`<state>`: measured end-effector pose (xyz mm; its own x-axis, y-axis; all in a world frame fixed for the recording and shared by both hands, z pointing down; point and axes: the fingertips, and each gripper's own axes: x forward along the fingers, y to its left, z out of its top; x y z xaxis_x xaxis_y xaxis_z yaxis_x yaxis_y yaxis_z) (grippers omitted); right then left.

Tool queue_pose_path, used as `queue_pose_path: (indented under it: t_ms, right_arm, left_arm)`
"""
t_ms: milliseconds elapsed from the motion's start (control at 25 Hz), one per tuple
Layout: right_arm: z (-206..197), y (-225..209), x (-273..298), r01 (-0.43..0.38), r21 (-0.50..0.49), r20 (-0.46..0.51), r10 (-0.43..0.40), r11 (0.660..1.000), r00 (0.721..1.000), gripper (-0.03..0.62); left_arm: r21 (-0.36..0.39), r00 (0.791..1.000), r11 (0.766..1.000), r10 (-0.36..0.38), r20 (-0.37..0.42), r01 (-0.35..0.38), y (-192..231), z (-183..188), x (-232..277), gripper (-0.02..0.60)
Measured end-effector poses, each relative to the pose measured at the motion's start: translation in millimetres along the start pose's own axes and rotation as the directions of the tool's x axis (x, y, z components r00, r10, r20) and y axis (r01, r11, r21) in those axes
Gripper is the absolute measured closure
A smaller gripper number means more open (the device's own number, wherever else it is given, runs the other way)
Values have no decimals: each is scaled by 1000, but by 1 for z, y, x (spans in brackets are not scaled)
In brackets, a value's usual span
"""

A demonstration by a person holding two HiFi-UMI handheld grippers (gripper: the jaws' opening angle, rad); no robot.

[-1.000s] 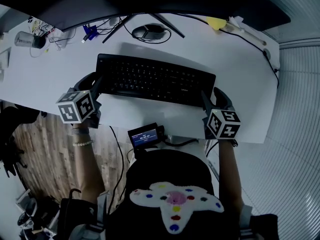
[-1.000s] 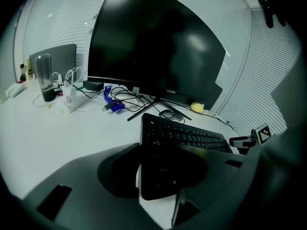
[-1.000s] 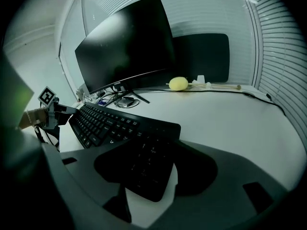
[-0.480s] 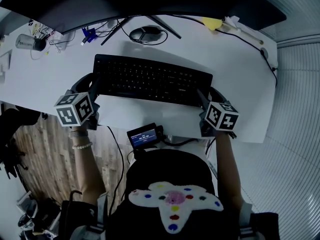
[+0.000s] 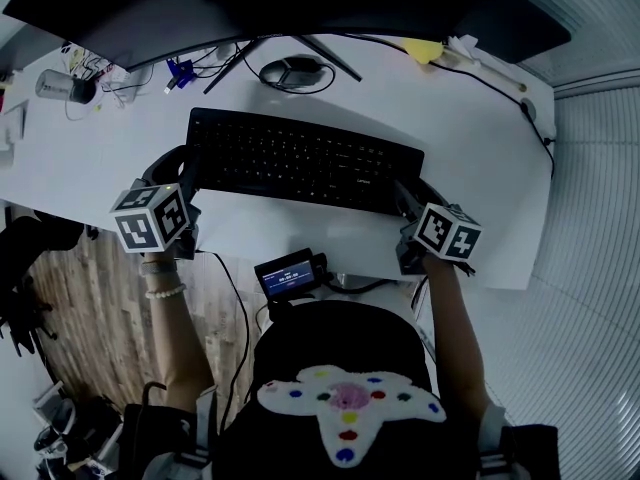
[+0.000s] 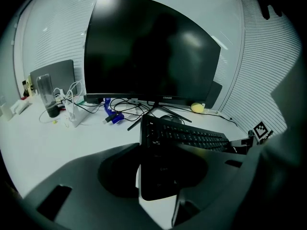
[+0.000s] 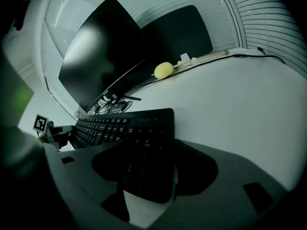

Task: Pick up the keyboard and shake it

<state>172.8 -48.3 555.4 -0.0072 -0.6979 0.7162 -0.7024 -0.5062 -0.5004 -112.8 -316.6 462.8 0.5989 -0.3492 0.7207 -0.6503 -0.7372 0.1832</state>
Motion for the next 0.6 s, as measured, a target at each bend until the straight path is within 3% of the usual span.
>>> queue_pose_path:
  t_ms: [280,600]
  right_arm:
    - [2,-3,-2,-69,36,46,67,997,997,315]
    - [16,10,16,-194,50,89,189,980,978,316]
  left_arm:
    - [43,999,999,32,36,-33,-14,16,-15,405]
    - [140,981,981,113,155,-135,-27,58,-52,407]
